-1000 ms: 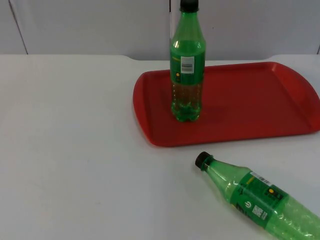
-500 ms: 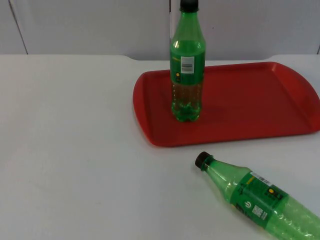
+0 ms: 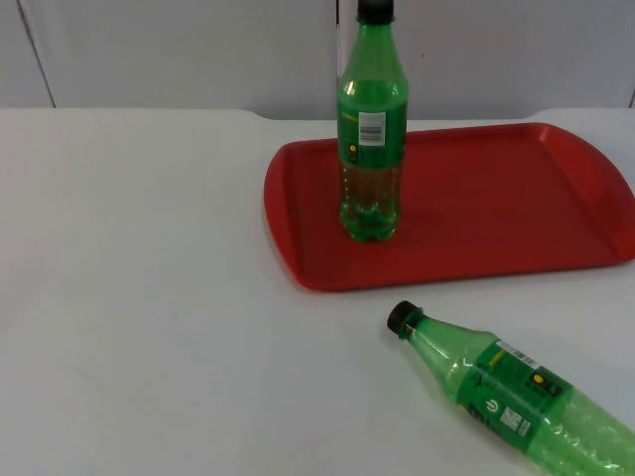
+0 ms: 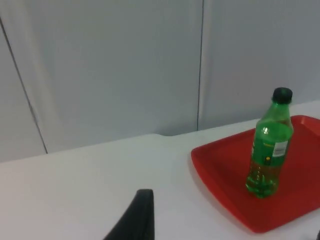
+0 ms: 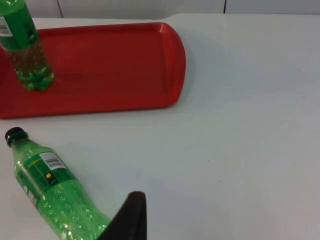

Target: Place the bottle upright on the tray.

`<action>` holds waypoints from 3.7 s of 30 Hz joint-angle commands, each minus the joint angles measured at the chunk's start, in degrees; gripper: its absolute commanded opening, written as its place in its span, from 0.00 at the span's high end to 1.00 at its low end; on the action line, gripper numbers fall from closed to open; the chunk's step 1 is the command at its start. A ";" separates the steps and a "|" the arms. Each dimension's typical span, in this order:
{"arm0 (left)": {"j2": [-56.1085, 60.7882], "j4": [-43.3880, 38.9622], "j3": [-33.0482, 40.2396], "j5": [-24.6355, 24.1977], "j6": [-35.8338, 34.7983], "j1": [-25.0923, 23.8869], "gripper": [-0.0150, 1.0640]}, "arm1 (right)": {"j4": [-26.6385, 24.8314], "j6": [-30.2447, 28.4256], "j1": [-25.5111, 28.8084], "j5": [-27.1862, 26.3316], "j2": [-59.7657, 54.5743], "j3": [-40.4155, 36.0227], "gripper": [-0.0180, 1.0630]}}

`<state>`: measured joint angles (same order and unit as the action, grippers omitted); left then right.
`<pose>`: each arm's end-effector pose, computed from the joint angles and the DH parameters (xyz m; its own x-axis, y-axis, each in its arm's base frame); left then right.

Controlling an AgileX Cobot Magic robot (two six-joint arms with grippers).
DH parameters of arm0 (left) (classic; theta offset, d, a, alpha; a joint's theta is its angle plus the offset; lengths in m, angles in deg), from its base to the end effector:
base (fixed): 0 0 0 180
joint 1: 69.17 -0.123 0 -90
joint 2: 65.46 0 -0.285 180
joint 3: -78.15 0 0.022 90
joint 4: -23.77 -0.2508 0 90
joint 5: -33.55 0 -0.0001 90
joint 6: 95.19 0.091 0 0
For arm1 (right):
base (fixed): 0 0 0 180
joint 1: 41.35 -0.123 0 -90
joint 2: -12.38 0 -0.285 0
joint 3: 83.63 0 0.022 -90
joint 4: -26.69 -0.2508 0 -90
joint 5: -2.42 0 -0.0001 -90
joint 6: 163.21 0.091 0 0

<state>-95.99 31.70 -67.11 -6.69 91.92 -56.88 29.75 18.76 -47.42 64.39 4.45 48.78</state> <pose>0.0574 -0.0208 0.3688 -0.2514 0.0733 -0.9651 0.3006 0.9537 -0.0059 -0.0069 -0.0050 0.2804 -0.4591 -0.0395 -0.8875 -0.0598 0.9981 -0.0135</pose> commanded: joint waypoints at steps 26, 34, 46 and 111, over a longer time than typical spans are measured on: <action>16.00 1.64 0.17 -16.64 0.13 0.36 0.01 | -0.21 -0.20 0.09 -0.24 0.14 -0.16 0.01; 21.42 1.72 3.31 -19.02 0.13 0.36 0.01 | -0.21 -0.20 0.09 -0.24 0.14 -0.16 0.01; 22.74 2.15 12.02 -21.03 0.13 0.36 0.01 | -0.21 -0.21 0.09 -0.24 0.14 -0.04 0.01; 22.74 -2.42 14.01 -21.45 -1.39 0.36 0.01 | -0.21 -0.21 0.09 -0.24 0.14 -0.04 0.01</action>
<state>-73.45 28.97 -53.35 -28.16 91.02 -56.88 29.75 18.53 -47.42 64.39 4.45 48.78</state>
